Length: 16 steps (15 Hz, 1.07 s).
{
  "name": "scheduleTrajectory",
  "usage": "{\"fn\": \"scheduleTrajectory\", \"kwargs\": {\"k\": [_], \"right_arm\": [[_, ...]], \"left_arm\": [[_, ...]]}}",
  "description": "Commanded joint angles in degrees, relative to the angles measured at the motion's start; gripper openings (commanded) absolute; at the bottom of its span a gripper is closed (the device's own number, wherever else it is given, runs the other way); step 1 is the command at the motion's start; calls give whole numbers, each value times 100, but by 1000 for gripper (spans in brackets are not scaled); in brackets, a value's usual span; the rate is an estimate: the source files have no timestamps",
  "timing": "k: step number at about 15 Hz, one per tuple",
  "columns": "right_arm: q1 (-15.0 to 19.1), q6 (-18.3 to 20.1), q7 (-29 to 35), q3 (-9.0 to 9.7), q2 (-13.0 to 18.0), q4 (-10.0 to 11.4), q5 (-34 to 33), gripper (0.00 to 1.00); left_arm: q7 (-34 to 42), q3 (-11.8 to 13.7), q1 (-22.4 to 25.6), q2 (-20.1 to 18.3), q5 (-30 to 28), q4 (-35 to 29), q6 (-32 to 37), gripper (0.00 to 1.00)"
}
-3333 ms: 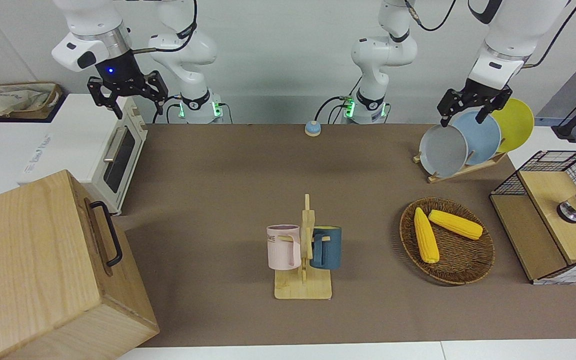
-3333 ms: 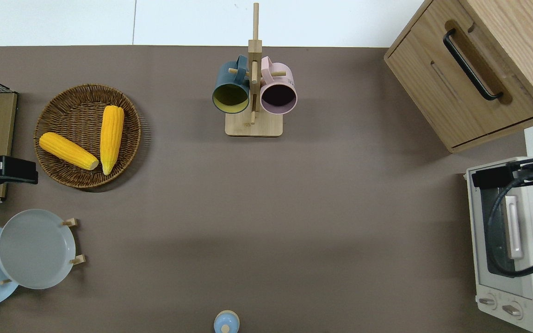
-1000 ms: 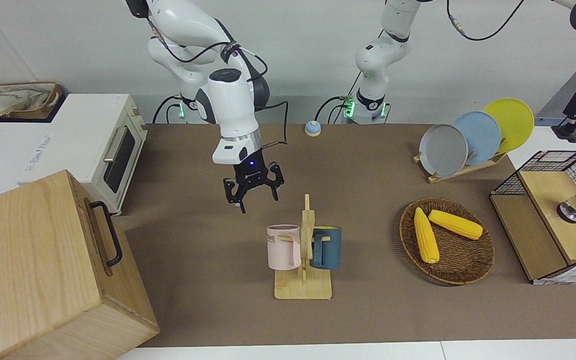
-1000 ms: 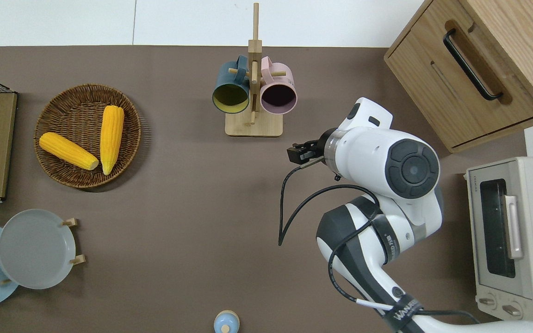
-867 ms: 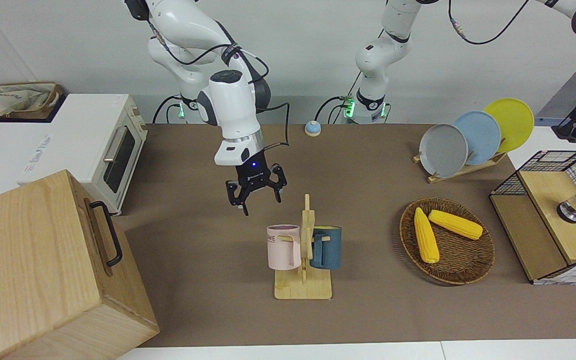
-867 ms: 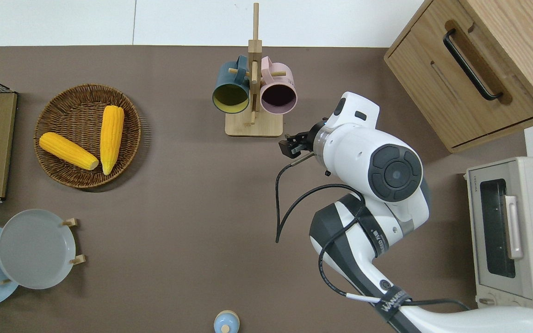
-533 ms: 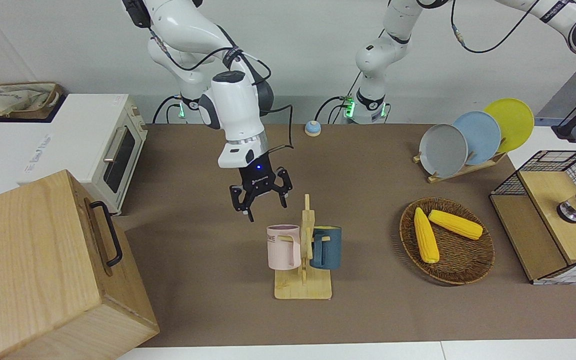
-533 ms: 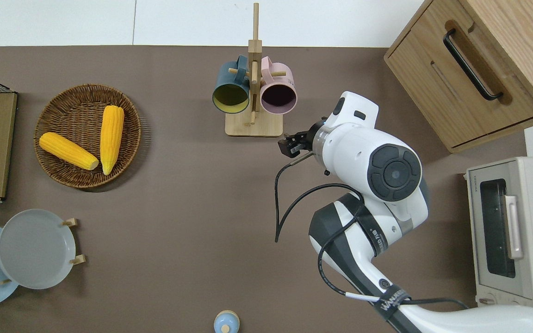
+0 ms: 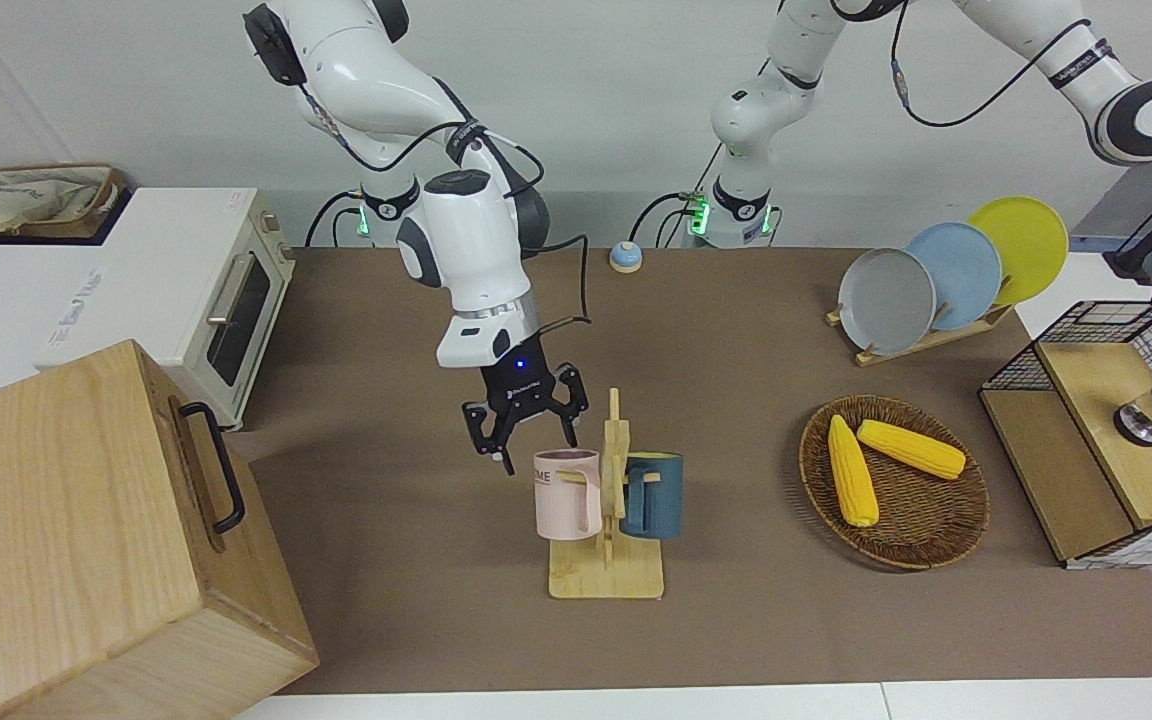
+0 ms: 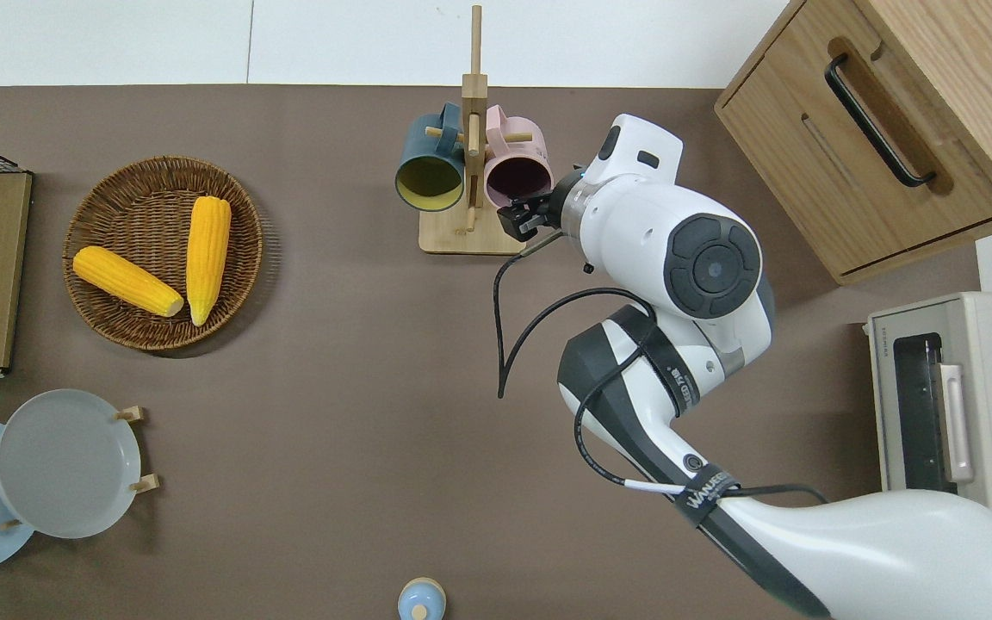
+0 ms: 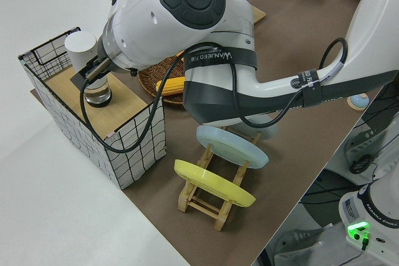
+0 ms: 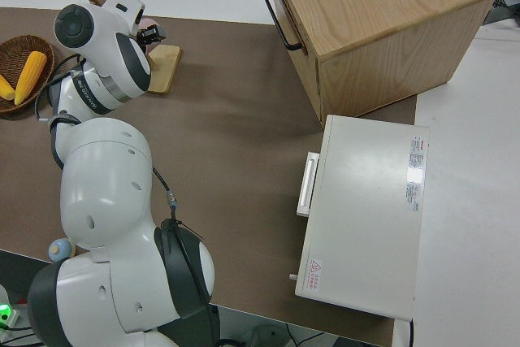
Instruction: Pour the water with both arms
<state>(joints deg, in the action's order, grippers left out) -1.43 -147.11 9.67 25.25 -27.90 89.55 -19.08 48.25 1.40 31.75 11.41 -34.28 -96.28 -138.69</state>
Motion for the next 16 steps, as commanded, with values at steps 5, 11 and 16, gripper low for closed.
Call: {"fn": "scheduleTrajectory", "kwargs": {"k": [5,11,16], "right_arm": [[-15,7,26,-2,-286,-403,-351,291],[11,-2,26,-2,-295,-412,-447,0],[46,51,-9,6,-295,-412,-1184,0]], "left_arm": [[1248,-17,-151,379,-1248,-93,-886,995],[1213,-210,-213,678,-1512,118,-1239,991],[1257,-254,-178,845,-1494,355,-1230,987]]}}
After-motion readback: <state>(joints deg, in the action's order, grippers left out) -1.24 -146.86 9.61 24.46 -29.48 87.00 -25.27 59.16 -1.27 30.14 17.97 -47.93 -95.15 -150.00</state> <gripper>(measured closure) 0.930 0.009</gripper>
